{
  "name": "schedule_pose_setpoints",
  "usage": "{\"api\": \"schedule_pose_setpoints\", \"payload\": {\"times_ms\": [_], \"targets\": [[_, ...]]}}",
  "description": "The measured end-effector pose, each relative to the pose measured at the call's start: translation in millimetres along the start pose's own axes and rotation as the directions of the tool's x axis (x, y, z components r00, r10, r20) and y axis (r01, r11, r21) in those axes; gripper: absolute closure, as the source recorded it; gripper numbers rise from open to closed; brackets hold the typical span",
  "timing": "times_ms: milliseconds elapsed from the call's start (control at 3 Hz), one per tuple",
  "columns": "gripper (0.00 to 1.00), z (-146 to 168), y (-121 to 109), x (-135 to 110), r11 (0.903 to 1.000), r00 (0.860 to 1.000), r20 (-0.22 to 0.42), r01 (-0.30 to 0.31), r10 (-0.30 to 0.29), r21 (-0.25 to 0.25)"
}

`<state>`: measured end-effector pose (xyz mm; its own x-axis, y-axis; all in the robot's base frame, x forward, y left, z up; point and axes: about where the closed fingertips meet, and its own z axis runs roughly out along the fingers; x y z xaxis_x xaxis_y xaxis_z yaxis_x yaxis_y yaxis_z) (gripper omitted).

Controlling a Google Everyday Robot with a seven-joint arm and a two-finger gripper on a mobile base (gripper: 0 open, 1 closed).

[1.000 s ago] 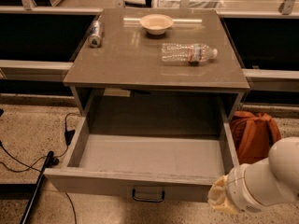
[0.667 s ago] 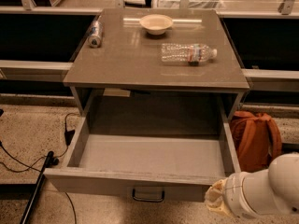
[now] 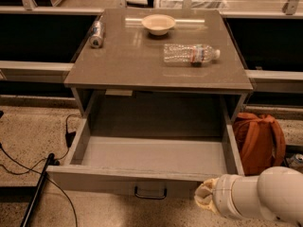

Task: Close top drawer

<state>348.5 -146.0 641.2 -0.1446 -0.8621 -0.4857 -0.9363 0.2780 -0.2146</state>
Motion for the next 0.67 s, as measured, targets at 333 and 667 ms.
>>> {"api": "schedule_pose_setpoints", "payload": {"times_ms": [333, 667], "targets": [[0.39, 15, -11, -14, 0.9996, 0.999, 0.040, -0.011, 0.010, 0.026], [0.08, 37, -34, -38, 0.9990, 0.992, 0.123, -0.013, 0.008, 0.044]]}}
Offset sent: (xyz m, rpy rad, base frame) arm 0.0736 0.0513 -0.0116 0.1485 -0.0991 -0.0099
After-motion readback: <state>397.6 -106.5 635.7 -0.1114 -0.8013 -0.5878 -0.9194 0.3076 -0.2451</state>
